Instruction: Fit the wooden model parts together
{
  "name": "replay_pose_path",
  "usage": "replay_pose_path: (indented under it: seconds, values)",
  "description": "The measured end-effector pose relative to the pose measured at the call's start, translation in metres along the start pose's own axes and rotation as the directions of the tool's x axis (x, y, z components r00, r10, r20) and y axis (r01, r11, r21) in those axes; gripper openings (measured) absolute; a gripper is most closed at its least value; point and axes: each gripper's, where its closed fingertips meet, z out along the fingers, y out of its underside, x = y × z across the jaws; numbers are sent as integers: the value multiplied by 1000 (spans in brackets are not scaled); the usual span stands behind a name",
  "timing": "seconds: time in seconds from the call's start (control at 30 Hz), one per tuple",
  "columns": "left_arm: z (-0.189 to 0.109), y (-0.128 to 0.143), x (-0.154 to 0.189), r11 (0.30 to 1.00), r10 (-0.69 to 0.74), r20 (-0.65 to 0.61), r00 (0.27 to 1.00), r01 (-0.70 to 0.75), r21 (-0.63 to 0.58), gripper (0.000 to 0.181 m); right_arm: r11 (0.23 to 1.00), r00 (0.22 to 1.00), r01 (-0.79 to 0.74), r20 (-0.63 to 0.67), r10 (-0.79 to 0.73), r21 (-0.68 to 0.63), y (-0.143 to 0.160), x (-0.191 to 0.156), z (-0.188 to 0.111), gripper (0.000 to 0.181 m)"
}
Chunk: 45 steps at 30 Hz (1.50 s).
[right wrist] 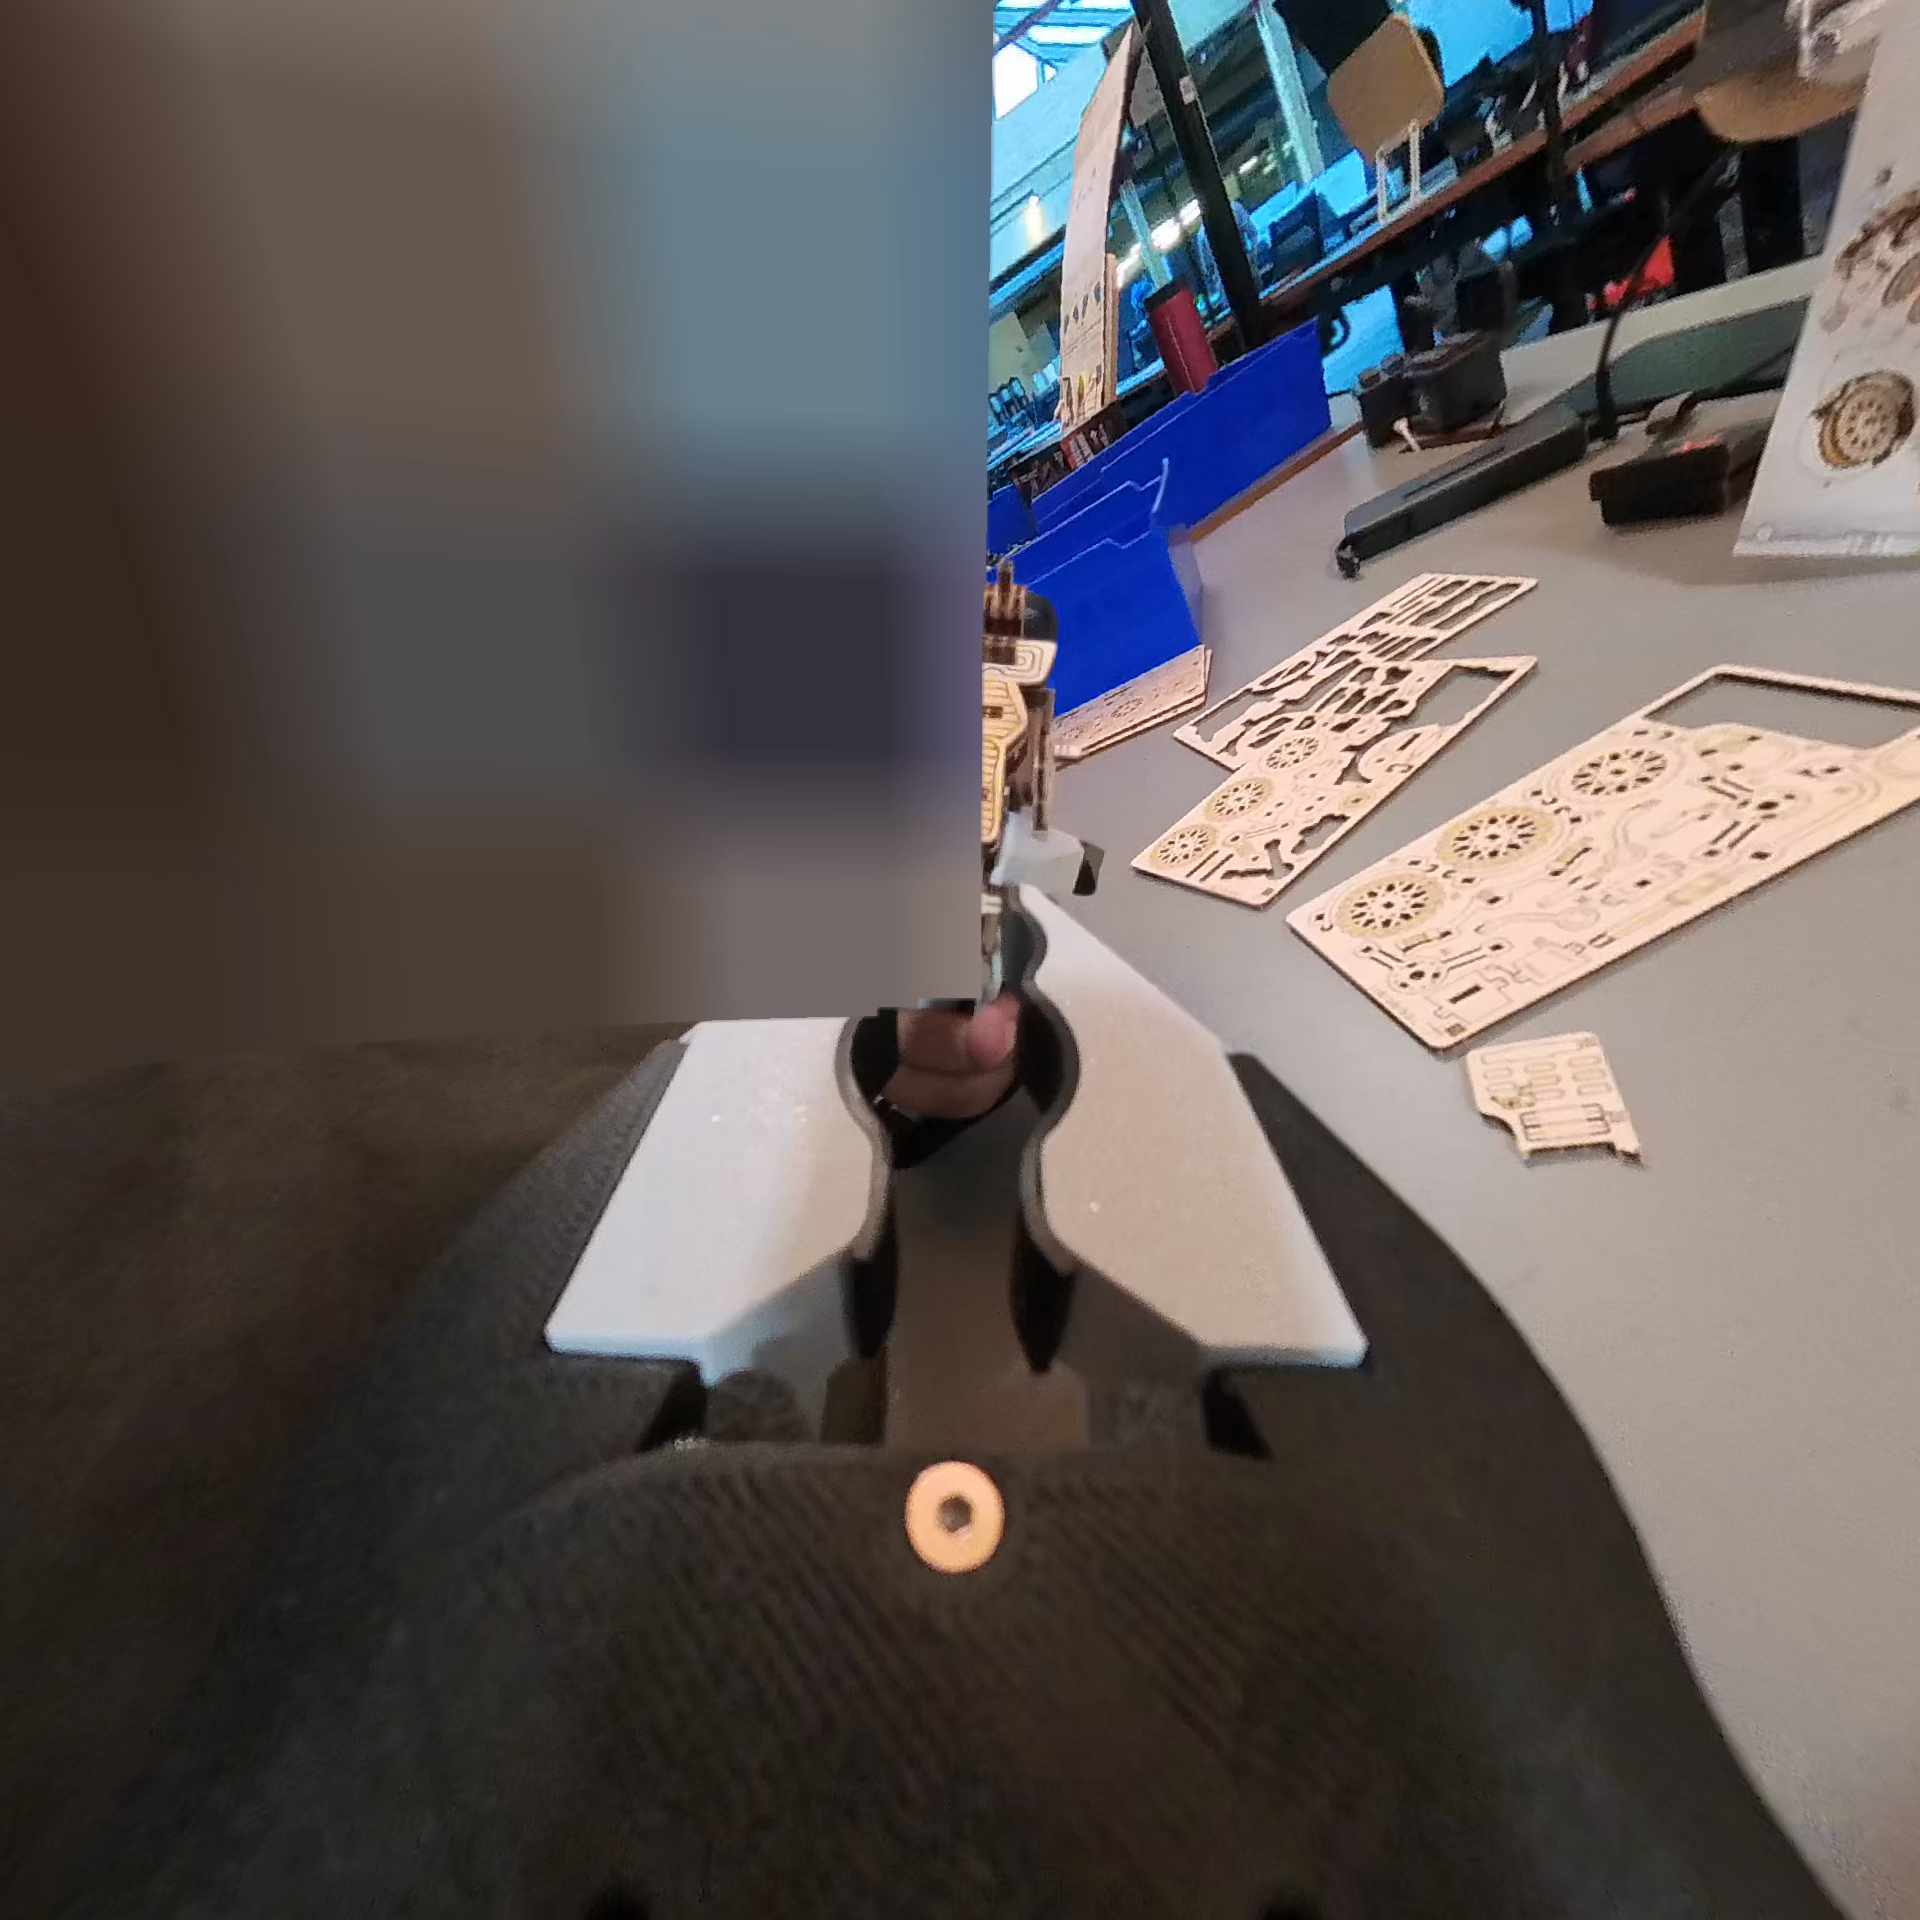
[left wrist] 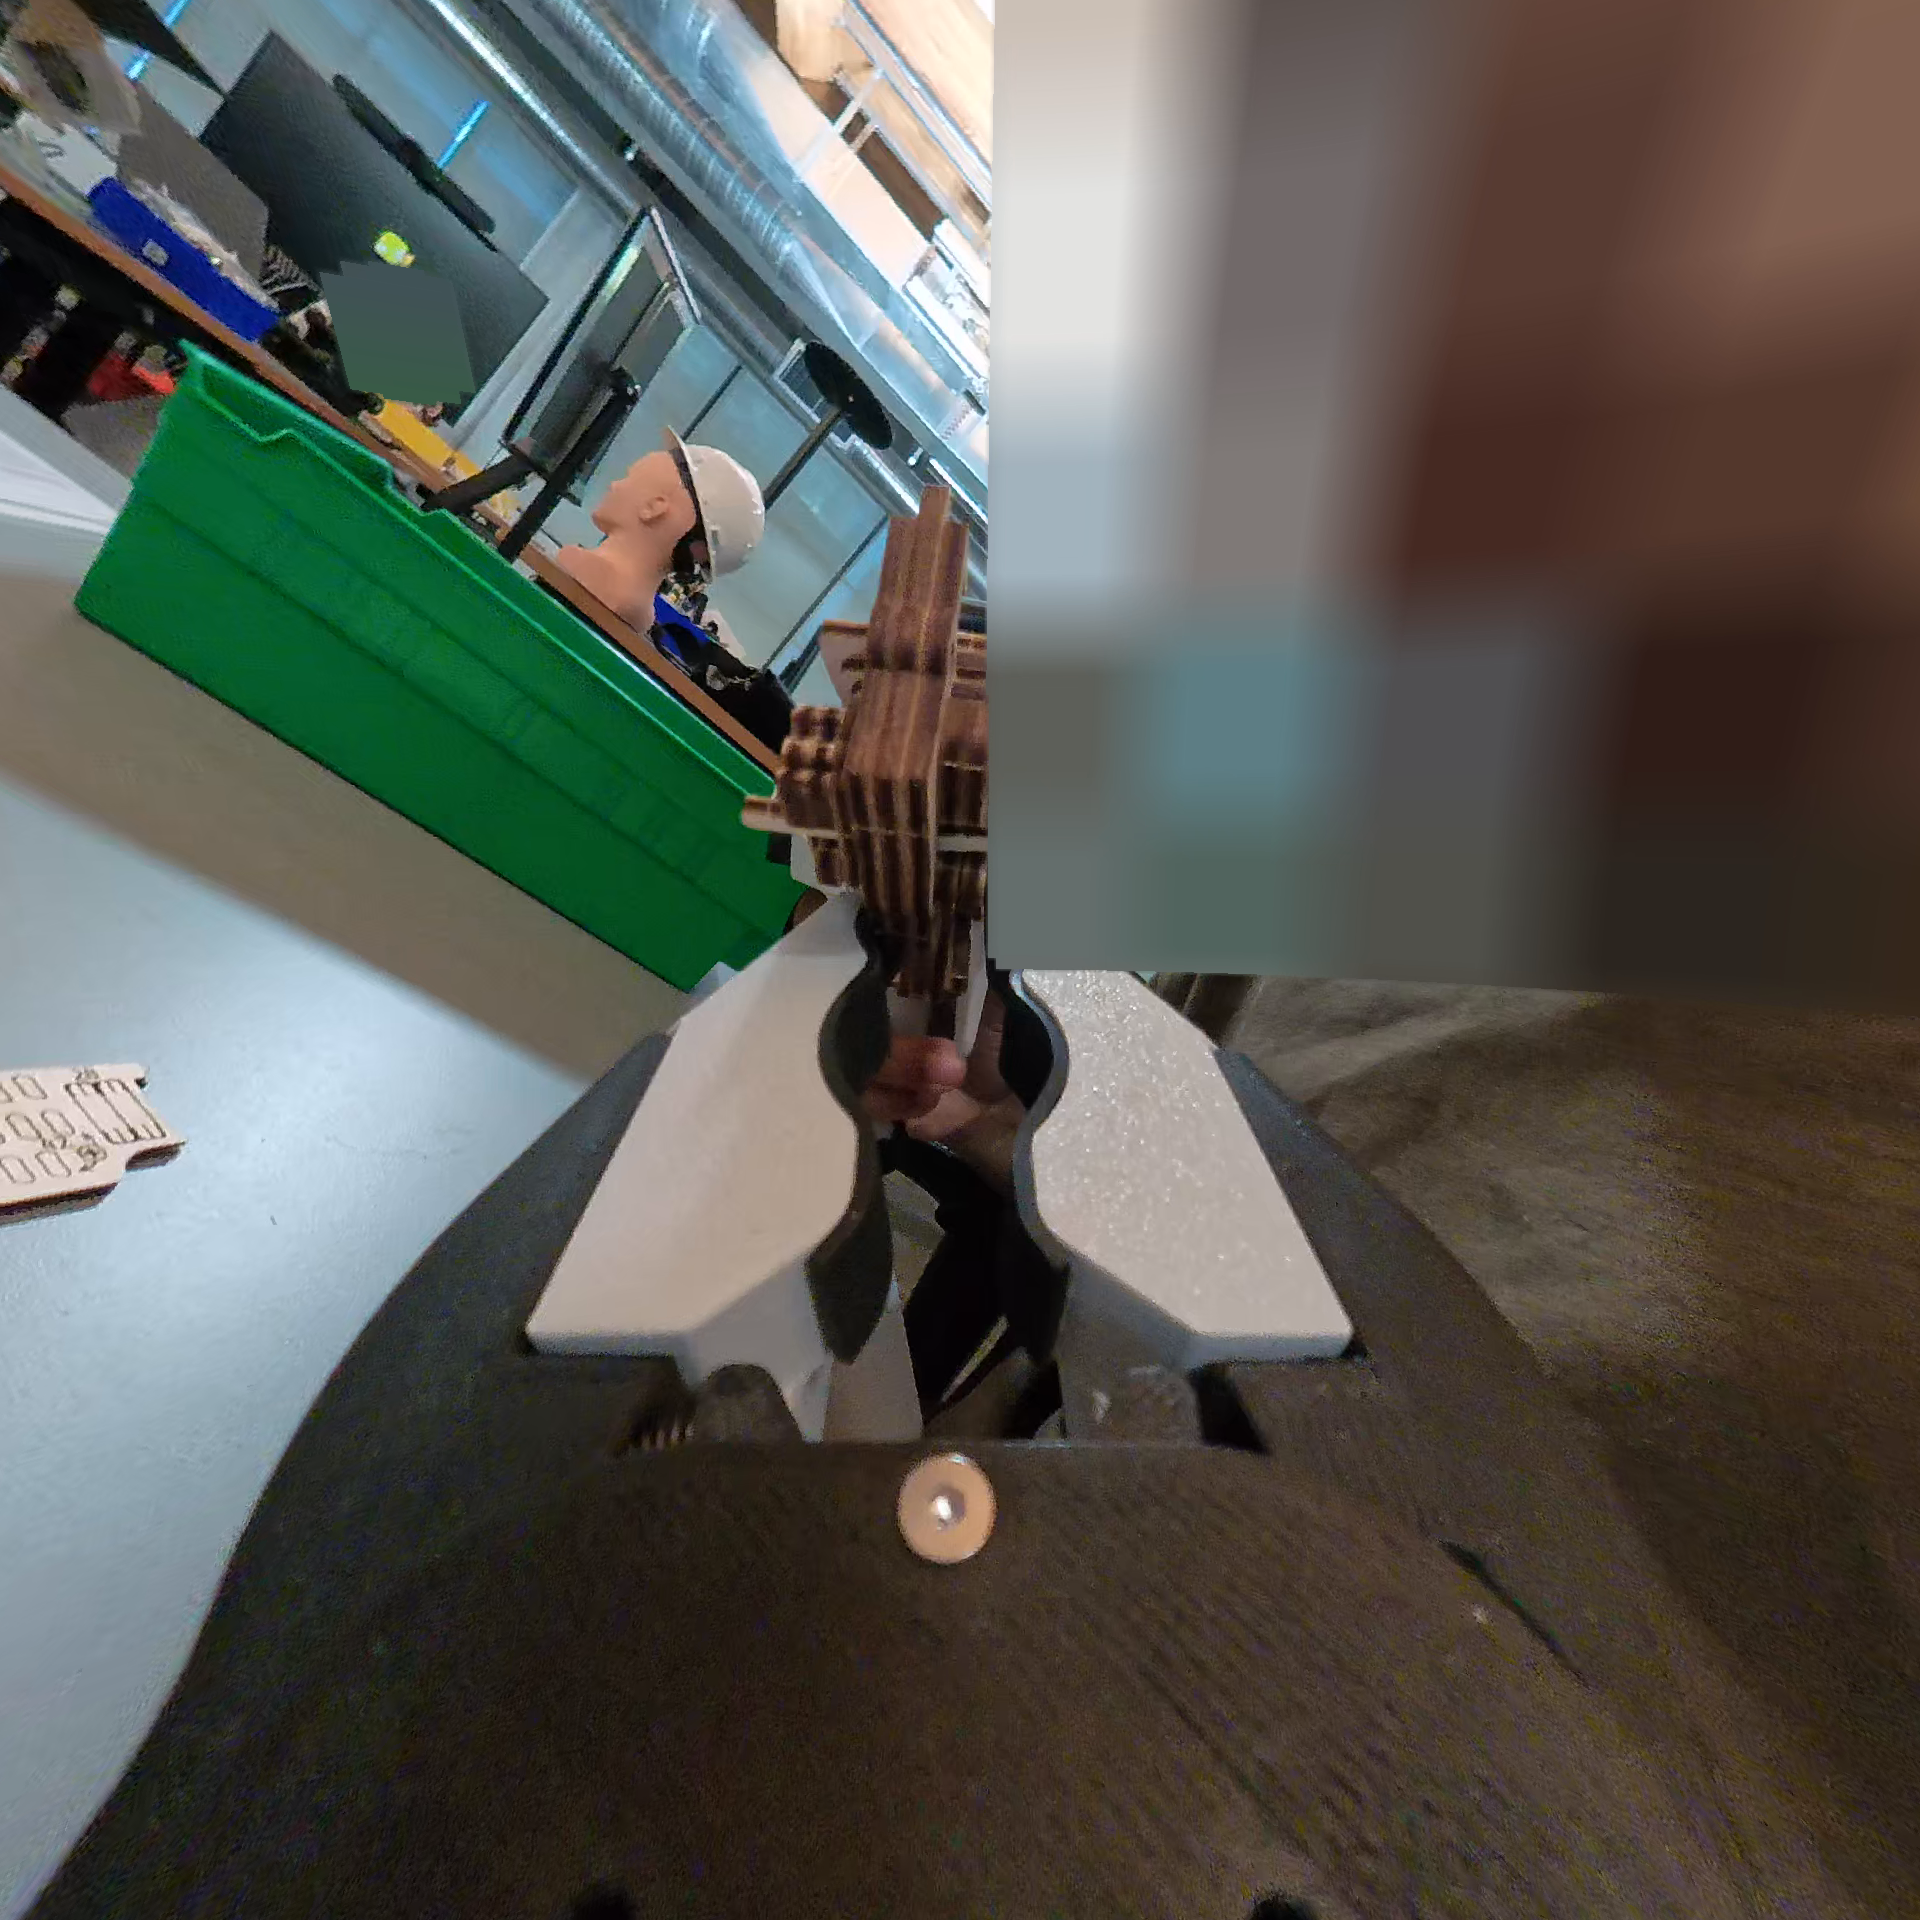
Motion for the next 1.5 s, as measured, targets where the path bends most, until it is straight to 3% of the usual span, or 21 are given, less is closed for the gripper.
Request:
replay_pose_path:
  seconds: [0.03,0.7,0.93,1.0,1.1,1.17,1.27,1.5]
  values:
    - [0,0,-1,1000,-9,6,1000,9,2,13,1000,1000,-12,1,12,-5,1,1,0,14]
    - [-1,0,0,1000,-11,18,1000,11,12,12,998,999,-51,16,52,-48,3,-2,0,13]
    - [-2,-4,4,1000,-15,3,1000,15,28,12,998,997,-64,39,64,6,-2,-4,3,13]
    - [-1,-5,8,999,-26,-23,999,27,39,12,997,995,-77,71,76,8,-2,-7,3,17]
    - [-1,-6,9,998,-43,-34,999,44,51,13,996,994,-89,68,89,-4,0,-5,4,37]
    - [-1,-5,7,998,-41,-26,999,42,45,12,996,992,-95,80,94,-1,0,-6,4,36]
    - [-1,-4,5,998,-44,-20,999,45,44,12,994,991,-110,83,109,5,-1,-7,3,15]
    - [0,-2,6,999,-22,-21,1000,23,35,12,991,987,-135,90,135,-4,1,-7,2,14]
